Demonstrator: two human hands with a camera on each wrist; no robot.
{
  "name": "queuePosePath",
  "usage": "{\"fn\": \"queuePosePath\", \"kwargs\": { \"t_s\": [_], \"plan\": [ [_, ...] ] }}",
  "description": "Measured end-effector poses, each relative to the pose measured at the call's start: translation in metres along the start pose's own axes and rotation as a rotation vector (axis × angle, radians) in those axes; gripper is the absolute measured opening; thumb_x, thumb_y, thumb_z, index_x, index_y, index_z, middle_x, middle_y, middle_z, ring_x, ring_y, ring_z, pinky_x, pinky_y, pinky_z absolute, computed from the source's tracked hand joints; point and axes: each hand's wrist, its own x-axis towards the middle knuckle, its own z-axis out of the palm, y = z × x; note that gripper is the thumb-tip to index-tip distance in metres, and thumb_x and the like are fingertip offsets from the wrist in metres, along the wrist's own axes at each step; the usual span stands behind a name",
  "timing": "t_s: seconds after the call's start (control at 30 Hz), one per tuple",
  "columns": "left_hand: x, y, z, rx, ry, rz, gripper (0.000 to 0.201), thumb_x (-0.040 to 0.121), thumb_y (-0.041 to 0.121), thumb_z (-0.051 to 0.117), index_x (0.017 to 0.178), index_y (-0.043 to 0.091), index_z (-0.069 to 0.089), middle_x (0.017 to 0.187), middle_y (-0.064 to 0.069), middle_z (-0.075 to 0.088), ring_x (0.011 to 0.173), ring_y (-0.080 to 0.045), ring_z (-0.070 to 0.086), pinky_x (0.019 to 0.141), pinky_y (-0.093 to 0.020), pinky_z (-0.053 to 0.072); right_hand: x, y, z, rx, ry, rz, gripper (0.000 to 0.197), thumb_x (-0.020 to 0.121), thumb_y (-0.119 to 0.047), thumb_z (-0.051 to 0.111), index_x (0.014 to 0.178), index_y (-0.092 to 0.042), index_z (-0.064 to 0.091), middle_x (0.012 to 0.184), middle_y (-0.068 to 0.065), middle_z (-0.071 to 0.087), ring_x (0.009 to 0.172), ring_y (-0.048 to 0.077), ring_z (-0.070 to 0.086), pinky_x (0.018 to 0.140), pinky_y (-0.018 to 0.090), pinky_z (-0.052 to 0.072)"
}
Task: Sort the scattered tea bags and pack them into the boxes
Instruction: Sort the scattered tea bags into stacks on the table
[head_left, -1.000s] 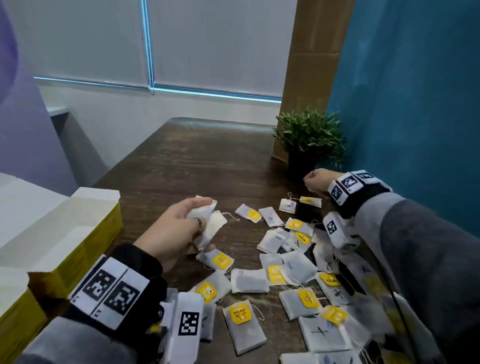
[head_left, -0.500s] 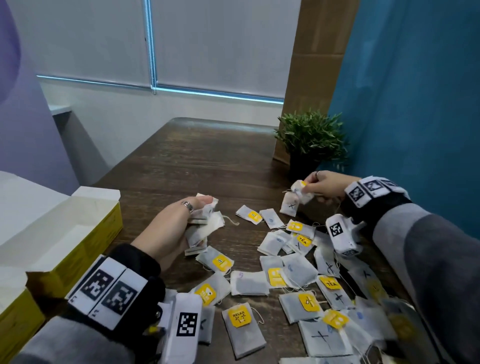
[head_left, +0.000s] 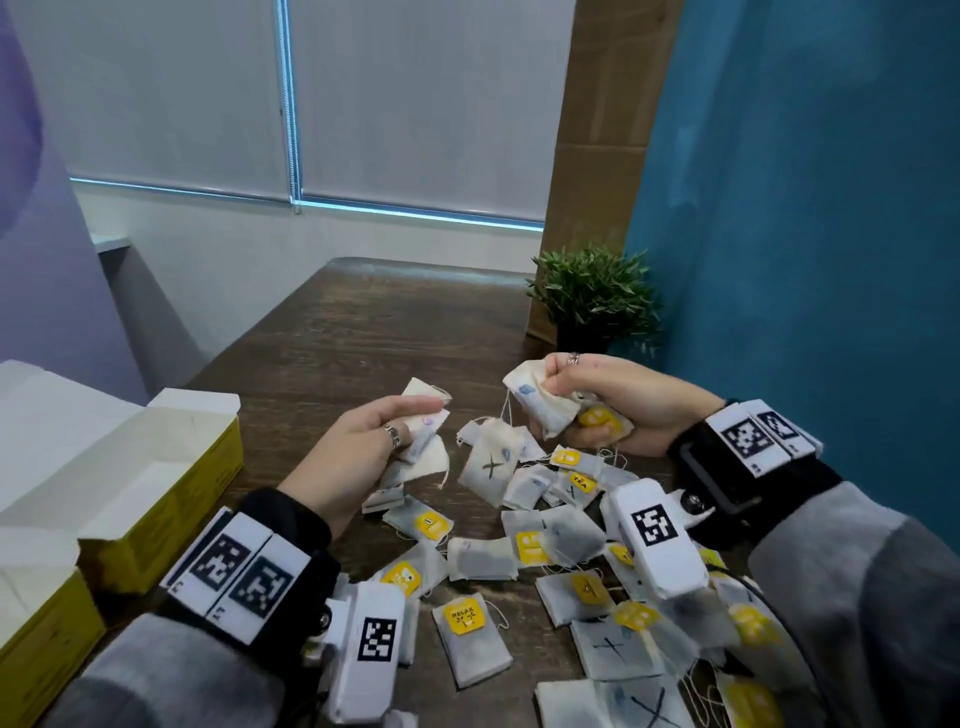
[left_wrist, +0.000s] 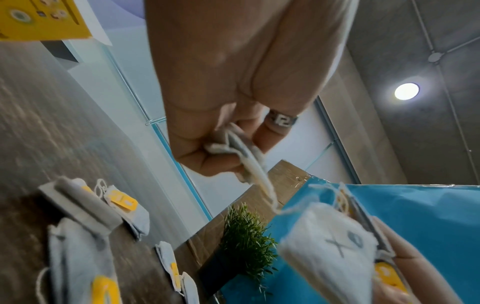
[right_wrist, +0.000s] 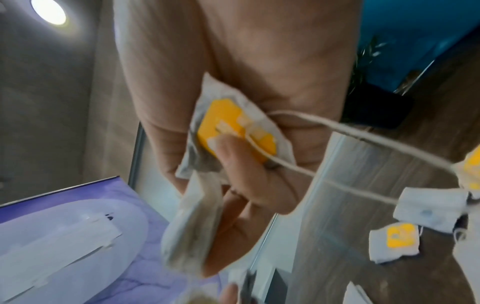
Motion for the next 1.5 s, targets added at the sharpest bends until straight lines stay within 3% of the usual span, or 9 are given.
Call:
{"fn": "queuePosePath", "kwargs": {
  "t_s": [0.17,0.27,0.6,0.73,0.83,0.9,1.03,1.27,1.5],
  "plan": [
    [-0.007,0.003,0.008,0.033,-0.266,0.015,0.031,0.069,0.036,0.073,0.095,0.019,0.073,0.09,0.002,0.071,0.087,-0.014,0.063,0.075,-0.024,0.05,-0.01,0.002,0.026,0.015,-0.113,-0.021,0.007,0.086,-0.006,0.045,0.083,-0.011,0.041,0.066,0.024,0.064,0.03,0.012,0.04,0.03,0.015,0.017],
    [-0.011,0.003,0.008,0.152,-0.351,0.056,0.03,0.066,0.028,0.076,0.094,0.017,0.072,0.098,-0.001,0.073,0.087,-0.008,0.067,0.073,-0.019,0.052,-0.009,0.006,0.035,0.048,-0.109,-0.016,0.008,0.085,-0.008,0.046,0.091,-0.011,0.042,0.064,0.021,0.062,0.035,0.015,0.034,0.029,0.014,0.019],
    [-0.007,0.005,0.009,0.285,-0.075,0.039,0.018,0.078,0.017,0.072,0.063,0.012,0.065,0.045,0.006,0.049,0.034,-0.001,0.037,0.037,-0.009,0.029,-0.019,0.026,0.032,0.442,-0.039,0.06,0.047,0.093,-0.042,0.032,0.104,-0.007,0.061,0.097,0.012,0.062,0.068,0.017,0.054,0.048,0.021,0.035],
    [-0.004,0.003,0.008,0.316,0.035,0.046,0.022,0.079,0.025,0.072,0.06,0.015,0.065,0.05,0.002,0.044,0.039,-0.005,0.035,0.04,-0.01,0.03,-0.024,0.032,0.036,0.473,-0.079,0.066,0.05,0.082,-0.017,0.037,0.126,0.0,0.053,0.117,0.017,0.052,0.083,0.019,0.048,0.075,0.029,0.035],
    [-0.004,0.002,0.01,0.338,0.038,0.035,0.022,0.081,0.026,0.07,0.063,0.014,0.066,0.048,0.004,0.044,0.038,-0.002,0.036,0.04,-0.008,0.03,-0.024,0.034,0.047,0.419,-0.117,0.083,0.042,0.082,0.005,0.032,0.116,0.006,0.056,0.104,0.017,0.064,0.084,0.02,0.063,0.081,0.031,0.053],
    [-0.005,0.002,0.011,0.336,0.018,0.031,0.023,0.082,0.025,0.069,0.063,0.014,0.065,0.041,0.011,0.043,0.033,0.001,0.036,0.037,-0.007,0.029,-0.022,0.038,0.053,0.262,-0.083,0.029,0.038,0.083,0.011,0.039,0.117,0.005,0.056,0.11,0.017,0.061,0.096,0.023,0.059,0.095,0.037,0.047],
    [-0.004,0.0,0.011,0.355,0.031,0.046,0.024,0.083,0.026,0.068,0.074,0.003,0.069,0.044,0.01,0.046,0.034,0.002,0.039,0.038,-0.007,0.031,-0.02,0.04,0.053,0.191,0.12,-0.022,0.029,0.087,0.009,0.053,0.109,-0.009,0.059,0.095,0.006,0.067,0.079,0.014,0.066,0.069,0.025,0.057],
    [-0.003,-0.002,0.006,0.339,0.035,0.004,0.023,0.085,0.025,0.066,0.082,0.003,0.072,0.064,0.002,0.062,0.055,-0.006,0.052,0.054,-0.019,0.038,-0.023,0.032,0.049,0.294,0.225,-0.117,0.035,0.088,-0.005,0.057,0.122,0.004,0.053,0.1,0.013,0.066,0.073,0.014,0.069,0.067,0.027,0.06],
    [-0.007,0.003,0.012,0.061,-0.043,0.002,0.016,0.087,0.016,0.061,0.087,0.005,0.072,0.074,-0.007,0.07,0.061,-0.013,0.061,0.058,-0.02,0.048,-0.022,0.033,0.049,0.191,0.156,-0.026,0.022,0.076,-0.021,0.065,0.097,-0.015,0.063,0.075,-0.002,0.069,0.072,0.01,0.065,0.077,0.03,0.053]
  ]
}}
